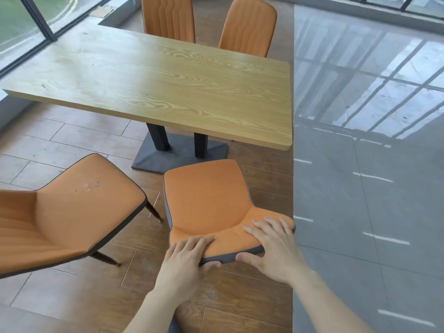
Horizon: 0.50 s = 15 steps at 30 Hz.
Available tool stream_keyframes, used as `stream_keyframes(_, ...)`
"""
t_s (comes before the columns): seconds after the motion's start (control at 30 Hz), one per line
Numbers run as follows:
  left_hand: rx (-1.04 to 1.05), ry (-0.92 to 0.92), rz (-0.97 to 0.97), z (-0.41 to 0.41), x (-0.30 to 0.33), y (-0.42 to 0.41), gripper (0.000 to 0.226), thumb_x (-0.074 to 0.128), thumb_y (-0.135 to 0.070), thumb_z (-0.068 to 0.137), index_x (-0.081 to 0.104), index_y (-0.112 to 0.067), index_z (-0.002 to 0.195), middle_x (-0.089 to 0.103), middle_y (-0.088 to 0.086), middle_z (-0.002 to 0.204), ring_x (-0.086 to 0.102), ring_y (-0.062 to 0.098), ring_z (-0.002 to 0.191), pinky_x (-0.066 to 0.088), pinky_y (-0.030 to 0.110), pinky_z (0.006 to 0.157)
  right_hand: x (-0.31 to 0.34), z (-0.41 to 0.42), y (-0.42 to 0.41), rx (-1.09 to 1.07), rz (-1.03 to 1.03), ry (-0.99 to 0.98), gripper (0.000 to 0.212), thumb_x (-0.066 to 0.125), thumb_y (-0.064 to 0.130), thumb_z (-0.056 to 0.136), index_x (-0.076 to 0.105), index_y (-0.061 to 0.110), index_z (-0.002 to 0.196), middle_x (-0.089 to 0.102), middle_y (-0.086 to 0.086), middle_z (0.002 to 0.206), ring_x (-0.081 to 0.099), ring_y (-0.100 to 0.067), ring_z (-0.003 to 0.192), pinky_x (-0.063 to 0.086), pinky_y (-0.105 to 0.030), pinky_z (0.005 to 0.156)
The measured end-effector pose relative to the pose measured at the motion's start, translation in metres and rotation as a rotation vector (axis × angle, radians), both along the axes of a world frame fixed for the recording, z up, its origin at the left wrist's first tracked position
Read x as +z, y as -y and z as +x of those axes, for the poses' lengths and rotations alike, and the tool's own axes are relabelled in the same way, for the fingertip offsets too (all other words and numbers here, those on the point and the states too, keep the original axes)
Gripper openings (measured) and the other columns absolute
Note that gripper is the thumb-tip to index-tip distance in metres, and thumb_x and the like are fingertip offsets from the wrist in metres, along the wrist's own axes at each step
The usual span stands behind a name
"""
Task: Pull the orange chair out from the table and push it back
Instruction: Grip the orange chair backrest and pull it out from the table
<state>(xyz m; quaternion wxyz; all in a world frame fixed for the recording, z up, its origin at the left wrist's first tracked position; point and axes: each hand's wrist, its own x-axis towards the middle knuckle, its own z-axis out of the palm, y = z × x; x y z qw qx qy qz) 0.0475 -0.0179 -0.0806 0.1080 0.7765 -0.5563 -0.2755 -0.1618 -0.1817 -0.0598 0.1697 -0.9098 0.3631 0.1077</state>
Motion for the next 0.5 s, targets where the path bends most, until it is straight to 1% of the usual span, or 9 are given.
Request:
stream_keyframes(0.13, -0.032, 0.036, -0.013, 0.044, 0.002, 0.03, 0.075, 0.017, -0.087, 0.084, 0.031, -0.046, 0.146, 0.044, -0.019, 0.146, 0.037, 0.014, 0.136, 0.03, 0.039, 0.113, -0.004, 0.038, 0.022, -0.021, -0.033, 0.022, 0.104, 0.013, 0.103, 0.074, 0.045, 0.041, 0.151, 0.043, 0.014, 0.157, 0.026, -0.018, 0.148, 0.004, -0.048, 0.125)
stream_keyframes(0.27, -0.062, 0.036, -0.012, 0.083, 0.002, 0.06, 0.074, 0.019, -0.086, 0.084, 0.029, -0.046, 0.146, 0.043, -0.019, 0.147, 0.037, 0.015, 0.136, 0.03, 0.038, 0.112, -0.008, 0.071, 0.045, -0.051, -0.072, 0.052, 0.098, 0.018, 0.101, 0.078, 0.051, 0.039, 0.147, 0.05, 0.015, 0.15, 0.032, -0.018, 0.141, 0.014, -0.05, 0.123)
stream_keyframes(0.4, -0.083, 0.022, 0.01, 0.119, -0.003, 0.093, 0.077, 0.017, -0.088, 0.082, 0.031, -0.046, 0.145, 0.045, -0.015, 0.146, 0.038, 0.019, 0.135, 0.03, 0.044, 0.113, -0.012, 0.103, 0.07, -0.073, -0.08, 0.054, 0.099, 0.016, 0.101, 0.078, 0.05, 0.039, 0.147, 0.051, 0.017, 0.147, 0.033, -0.017, 0.138, 0.012, -0.051, 0.123)
stream_keyframes(0.5, -0.102, 0.033, 0.019, 0.142, -0.003, 0.113, 0.075, 0.018, -0.088, 0.083, 0.03, -0.046, 0.144, 0.045, -0.015, 0.146, 0.038, 0.019, 0.133, 0.03, 0.044, 0.112, -0.016, 0.123, 0.084, -0.089, -0.094, 0.057, 0.098, 0.014, 0.1, 0.078, 0.05, 0.04, 0.147, 0.051, 0.017, 0.145, 0.033, -0.017, 0.137, 0.009, -0.051, 0.123)
